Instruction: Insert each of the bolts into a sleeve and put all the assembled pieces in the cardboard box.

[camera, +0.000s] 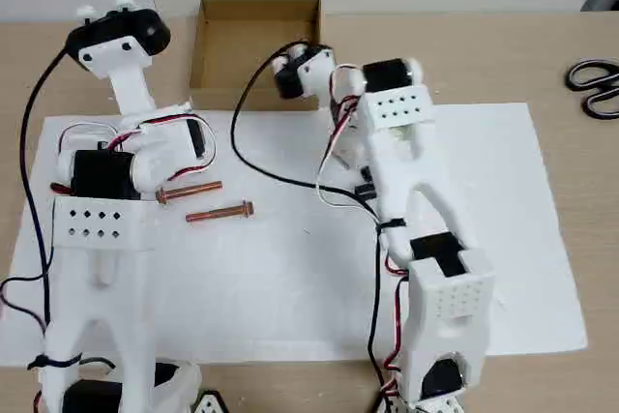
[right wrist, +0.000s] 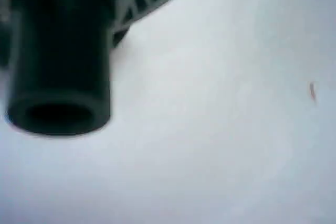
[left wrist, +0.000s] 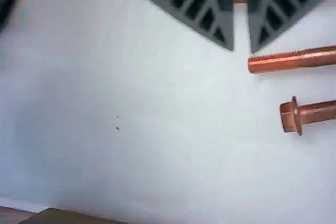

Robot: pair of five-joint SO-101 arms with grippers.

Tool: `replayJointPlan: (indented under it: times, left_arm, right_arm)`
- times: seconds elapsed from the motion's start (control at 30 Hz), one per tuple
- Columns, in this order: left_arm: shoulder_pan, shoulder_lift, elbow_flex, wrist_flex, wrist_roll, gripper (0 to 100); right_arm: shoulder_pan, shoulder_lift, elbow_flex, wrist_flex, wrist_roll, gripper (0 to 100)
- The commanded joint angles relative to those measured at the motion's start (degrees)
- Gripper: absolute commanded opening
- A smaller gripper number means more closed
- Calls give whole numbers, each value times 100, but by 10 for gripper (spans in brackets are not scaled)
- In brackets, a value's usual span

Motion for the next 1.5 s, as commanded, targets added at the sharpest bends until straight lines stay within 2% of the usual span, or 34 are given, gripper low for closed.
replayJointPlan:
  times: [0.0, 0.23, 0.47, 0.57, 0.8, 1.07, 1.17, 1.3, 1.47]
  left_arm:
    - [-18, -44, -48, 26, -18, 6]
    - [-18, -44, -57, 18, -35, 6]
    - [-18, 9, -22, -273, -44, 6]
    - [-18, 9, -22, -615, -229, 6]
    - [-9, 18, -31, -826, -2163, 7]
    - [-176, 580, 4, -158, -4651, 6]
    - [-273, 862, -4, 26, -5512, 6]
    - [-255, 1055, -22, 475, -6444, 6]
    - [0, 1187, 4, 1143, -6963, 6]
  right_arm:
    - [242, -646, -35, 251, -334, 13]
    - [664, -1754, -26, 462, -1196, 14]
    - [743, -2492, 26, 796, -1635, 13]
    - [866, -2818, 501, 796, -1670, 13]
    - [884, -4338, 2664, 576, -1670, 13]
    - [884, -6404, 5240, -13, -1626, 13]
    - [963, -6967, 5521, -101, -1521, 14]
    - [1138, -7266, 5591, -57, -809, 14]
    - [1543, -7345, 5582, -22, -730, 14]
